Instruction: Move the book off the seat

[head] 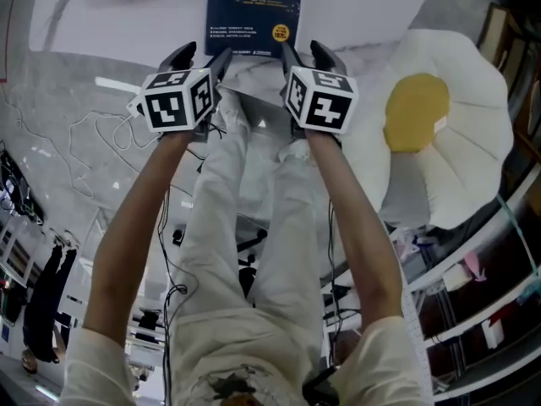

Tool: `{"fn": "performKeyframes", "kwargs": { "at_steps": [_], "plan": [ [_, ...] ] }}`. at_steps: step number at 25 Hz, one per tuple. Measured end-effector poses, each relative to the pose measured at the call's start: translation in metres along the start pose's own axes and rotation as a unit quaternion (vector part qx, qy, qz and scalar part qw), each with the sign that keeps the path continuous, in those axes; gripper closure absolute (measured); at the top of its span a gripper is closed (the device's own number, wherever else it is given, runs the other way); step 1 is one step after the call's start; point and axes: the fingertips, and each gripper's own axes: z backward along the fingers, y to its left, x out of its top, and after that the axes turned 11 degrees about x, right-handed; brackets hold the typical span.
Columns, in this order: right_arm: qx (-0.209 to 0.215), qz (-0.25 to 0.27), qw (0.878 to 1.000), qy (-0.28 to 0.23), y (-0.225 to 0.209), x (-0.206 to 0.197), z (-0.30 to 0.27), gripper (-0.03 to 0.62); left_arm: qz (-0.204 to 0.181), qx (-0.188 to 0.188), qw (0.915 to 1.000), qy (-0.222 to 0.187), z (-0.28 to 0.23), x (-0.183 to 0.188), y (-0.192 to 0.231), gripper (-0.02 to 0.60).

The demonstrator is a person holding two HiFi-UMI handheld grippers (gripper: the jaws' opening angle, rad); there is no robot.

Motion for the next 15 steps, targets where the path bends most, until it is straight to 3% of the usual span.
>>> {"fn": "performKeyframes", "kwargs": {
  "at_steps": [5, 7, 10, 15],
  "plan": [
    [0.014, 0.006, 1.000, -0.005, 0.007, 0.007, 0.021, 0.382, 0.004, 0.002, 0.9999, -0.016, 0.022, 0.005, -0.003, 0.295],
    [0.021, 0.018, 1.000, -0.007, 0.011, 0.010, 0.032, 0.384, -0.001, 0.011, 0.9993, -0.037, 0.032, 0.013, -0.007, 0.387],
    [0.031, 0.033, 0.999, -0.009, 0.014, 0.011, 0.054, 0.397, 0.000, 0.014, 0.9981, -0.060, 0.049, 0.024, -0.023, 0.453],
    [0.023, 0.005, 0.999, -0.024, 0.002, 0.014, 0.107, 0.485, -0.004, -0.026, 0.9975, -0.065, 0.091, 0.025, -0.080, 0.565]
  ]
}}
